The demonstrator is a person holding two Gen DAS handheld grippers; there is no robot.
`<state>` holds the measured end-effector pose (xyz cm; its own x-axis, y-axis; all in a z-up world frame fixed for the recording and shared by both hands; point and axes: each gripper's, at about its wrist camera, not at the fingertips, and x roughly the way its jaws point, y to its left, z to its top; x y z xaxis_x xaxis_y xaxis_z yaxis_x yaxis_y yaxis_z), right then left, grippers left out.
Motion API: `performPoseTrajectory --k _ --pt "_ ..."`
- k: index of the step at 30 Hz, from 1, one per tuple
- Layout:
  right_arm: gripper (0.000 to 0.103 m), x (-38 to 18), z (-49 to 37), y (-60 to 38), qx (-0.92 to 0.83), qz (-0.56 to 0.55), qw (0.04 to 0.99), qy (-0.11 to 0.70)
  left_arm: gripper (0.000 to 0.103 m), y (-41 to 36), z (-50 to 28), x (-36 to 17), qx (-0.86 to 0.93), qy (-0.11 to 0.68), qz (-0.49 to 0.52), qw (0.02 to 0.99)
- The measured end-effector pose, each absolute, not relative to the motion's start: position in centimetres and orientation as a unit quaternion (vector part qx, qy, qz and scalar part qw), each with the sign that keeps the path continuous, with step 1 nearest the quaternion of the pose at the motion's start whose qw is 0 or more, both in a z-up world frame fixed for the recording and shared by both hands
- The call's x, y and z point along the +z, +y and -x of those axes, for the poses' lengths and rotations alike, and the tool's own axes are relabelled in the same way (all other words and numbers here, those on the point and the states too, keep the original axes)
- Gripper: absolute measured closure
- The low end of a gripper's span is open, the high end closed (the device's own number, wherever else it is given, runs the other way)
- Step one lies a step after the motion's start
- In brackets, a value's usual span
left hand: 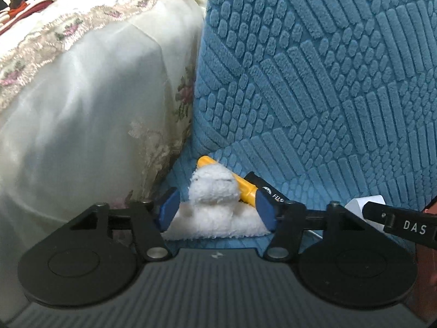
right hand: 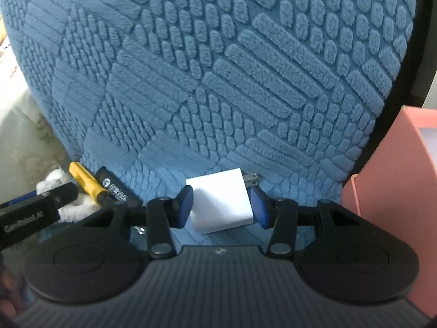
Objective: Organize rigid objects
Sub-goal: 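Grasp the white fluffy toy with the left gripper while the right gripper grasps the white charger cube, then lift the fluffy toy and charger cube and carry them toward the pink box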
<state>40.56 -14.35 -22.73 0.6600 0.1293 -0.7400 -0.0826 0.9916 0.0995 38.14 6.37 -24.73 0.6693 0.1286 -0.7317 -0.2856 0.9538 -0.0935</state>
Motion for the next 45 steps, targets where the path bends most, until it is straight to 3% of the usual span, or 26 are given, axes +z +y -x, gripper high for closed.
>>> performPoseTrajectory --k 5,8,11,29,45 --pt "0.054 -22.9 -41.1 -14.0 0.074 -0.009 0.913 0.402 0.05 6.4 -38.6 -25.3 0.107 0.394 0.1 0.907" --pt "0.047 -23.4 -41.5 -12.9 0.087 0.011 0.909 0.408 0.055 6.4 -38.7 -25.5 0.109 0.394 0.096 0.907" --pt "0.046 -24.1 -41.7 -12.4 0.086 0.028 0.904 0.419 0.065 6.6 -38.6 -25.5 0.109 0.39 0.095 0.91" --pt "0.05 -24.3 -40.2 -11.2 0.071 0.042 0.906 0.416 0.066 6.8 -34.4 -23.4 0.09 0.402 0.143 0.9" --pt "0.05 -22.6 -31.0 -14.2 0.075 0.025 0.893 0.442 0.066 4.2 -27.0 -20.7 0.053 0.422 0.16 0.891"
